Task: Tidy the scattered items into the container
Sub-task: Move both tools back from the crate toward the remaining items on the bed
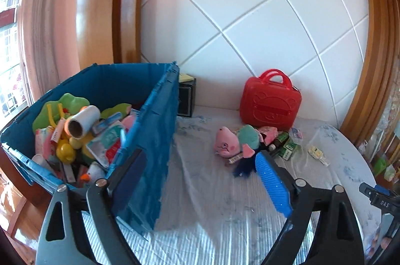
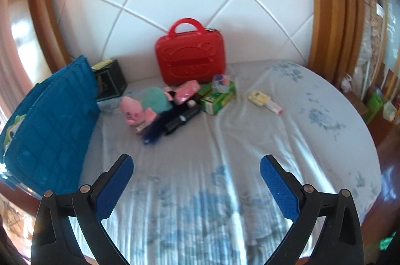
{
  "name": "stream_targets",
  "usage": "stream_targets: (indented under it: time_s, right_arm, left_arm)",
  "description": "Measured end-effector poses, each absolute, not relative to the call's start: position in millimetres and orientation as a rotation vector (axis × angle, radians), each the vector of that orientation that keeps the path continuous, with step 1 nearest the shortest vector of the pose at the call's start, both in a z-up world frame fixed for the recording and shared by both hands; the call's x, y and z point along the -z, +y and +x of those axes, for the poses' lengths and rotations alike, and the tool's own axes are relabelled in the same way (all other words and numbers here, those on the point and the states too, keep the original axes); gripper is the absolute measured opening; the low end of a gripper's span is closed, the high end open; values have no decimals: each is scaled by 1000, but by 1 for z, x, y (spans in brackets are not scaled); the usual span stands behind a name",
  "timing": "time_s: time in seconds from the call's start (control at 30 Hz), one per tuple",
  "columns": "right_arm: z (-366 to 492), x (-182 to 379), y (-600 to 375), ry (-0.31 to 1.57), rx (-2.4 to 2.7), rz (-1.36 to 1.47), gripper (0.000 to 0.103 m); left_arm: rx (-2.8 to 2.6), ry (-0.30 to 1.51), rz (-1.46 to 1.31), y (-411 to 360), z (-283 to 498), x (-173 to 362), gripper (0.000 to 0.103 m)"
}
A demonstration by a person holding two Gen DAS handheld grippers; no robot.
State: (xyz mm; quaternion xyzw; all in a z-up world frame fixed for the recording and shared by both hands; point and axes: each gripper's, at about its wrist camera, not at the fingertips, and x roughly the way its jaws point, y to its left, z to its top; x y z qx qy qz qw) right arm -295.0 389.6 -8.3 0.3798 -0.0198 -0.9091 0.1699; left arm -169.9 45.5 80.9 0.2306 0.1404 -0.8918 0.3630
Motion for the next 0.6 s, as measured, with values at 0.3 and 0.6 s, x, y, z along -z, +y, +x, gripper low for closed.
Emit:
stream_targets:
  time_s: [0.3,0.6]
  right_arm:
    - [-331,46,463,-154,2633,1242,103]
    - [-365,66,501,-157,2666,1353,103]
  left_arm:
    - [2409,323,733,72,-259,-47,91]
    - [2475,324,922,94,-347,-2,91]
